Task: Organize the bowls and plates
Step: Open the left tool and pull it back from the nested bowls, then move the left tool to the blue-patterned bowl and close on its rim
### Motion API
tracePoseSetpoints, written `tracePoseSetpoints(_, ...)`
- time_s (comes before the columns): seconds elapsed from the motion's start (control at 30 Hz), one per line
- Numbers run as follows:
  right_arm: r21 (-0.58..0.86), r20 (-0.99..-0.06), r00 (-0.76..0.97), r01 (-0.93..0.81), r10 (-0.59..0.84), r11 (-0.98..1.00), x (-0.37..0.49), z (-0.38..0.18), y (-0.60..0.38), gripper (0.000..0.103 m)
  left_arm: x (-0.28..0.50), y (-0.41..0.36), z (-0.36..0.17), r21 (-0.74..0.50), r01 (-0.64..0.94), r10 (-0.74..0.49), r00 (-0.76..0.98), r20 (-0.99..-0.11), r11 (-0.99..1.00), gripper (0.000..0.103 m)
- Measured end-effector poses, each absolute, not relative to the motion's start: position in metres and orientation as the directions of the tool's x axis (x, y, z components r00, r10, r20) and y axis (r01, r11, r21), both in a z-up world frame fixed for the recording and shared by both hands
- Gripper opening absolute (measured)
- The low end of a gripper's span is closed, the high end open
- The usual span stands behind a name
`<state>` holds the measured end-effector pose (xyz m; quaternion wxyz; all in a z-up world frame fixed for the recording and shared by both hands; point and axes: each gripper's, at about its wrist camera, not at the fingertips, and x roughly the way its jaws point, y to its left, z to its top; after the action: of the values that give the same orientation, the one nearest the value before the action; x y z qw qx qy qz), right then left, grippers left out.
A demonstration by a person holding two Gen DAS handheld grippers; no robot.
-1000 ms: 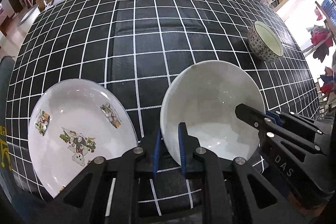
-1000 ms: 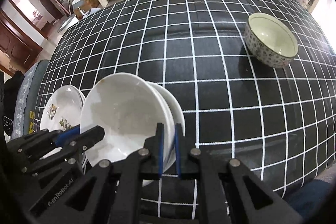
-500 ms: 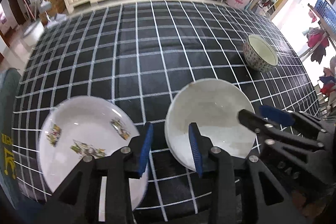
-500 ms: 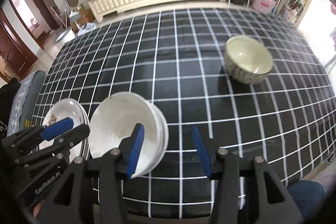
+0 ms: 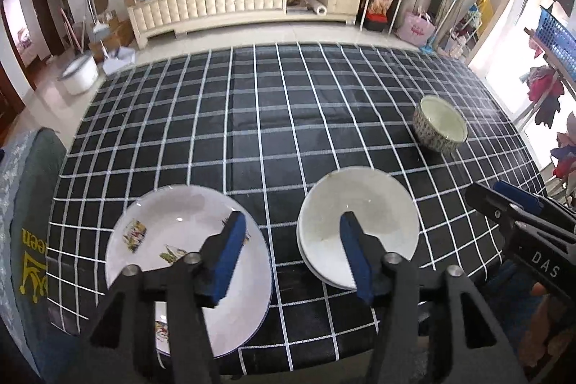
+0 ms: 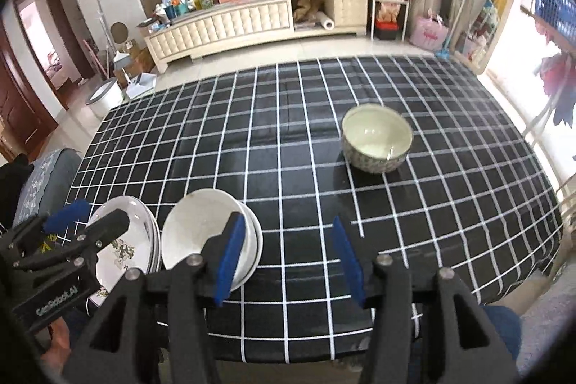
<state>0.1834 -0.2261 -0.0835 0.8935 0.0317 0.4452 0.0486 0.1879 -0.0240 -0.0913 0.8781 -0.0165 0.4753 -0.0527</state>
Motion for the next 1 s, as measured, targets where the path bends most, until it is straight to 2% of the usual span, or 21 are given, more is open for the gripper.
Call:
tracePoseSetpoints(0.03,0.089,-0.782,0.613,-0.067,0.111,0.994,0.181,-0.077,-0.226,0.056,0.186,-0.026,-0.087,-0.078,0.081,-0.110,0.557,-0.823,0.994,0.059)
tracePoseSetpoints(0.1,0.074,-0.763,0.638,-0.070,0.101,0.995,0.178,-0.067,-0.227,0.062,0.182,-0.029,-0.076,-0.075,0.099,-0.119,0.591,-0.798,0.992,0.074)
tracePoseSetpoints(0.17,0.062,-0.735,0.672,-0.064,0.090,0.996,0.174,-0.054,-0.231,0.073,0.176,-0.035,-0.064,-0.064,0.129,-0.131,0.620,-0.774,0.990,0.080)
tracePoseSetpoints(0.23,0.055,-0.713,0.697,-0.061,0.082,0.997,0.172,-0.044,-0.236,0.078,0.172,-0.041,-0.052,-0.039,0.150,-0.129,0.650,-0.749,0.988,0.083)
tracePoseSetpoints(0.33,0.034,-0.689,0.721,-0.059,0.066,0.998,0.170,-0.031,-0.243,0.084,0.173,-0.046,-0.040,-0.041,0.165,-0.142,0.663,-0.735,0.985,0.089)
tracePoseSetpoints(0.47,0.009,-0.673,0.739,-0.054,0.046,0.998,0.174,-0.021,-0.254,0.089,0.179,-0.052,-0.028,-0.058,0.175,-0.162,0.673,-0.721,0.983,0.103)
tracePoseSetpoints(1.0,-0.002,-0.674,0.739,-0.034,0.024,0.999,0.197,-0.013,-0.302,0.095,0.214,-0.109,-0.001,-0.038,0.276,-0.232,0.717,-0.657,0.961,0.103)
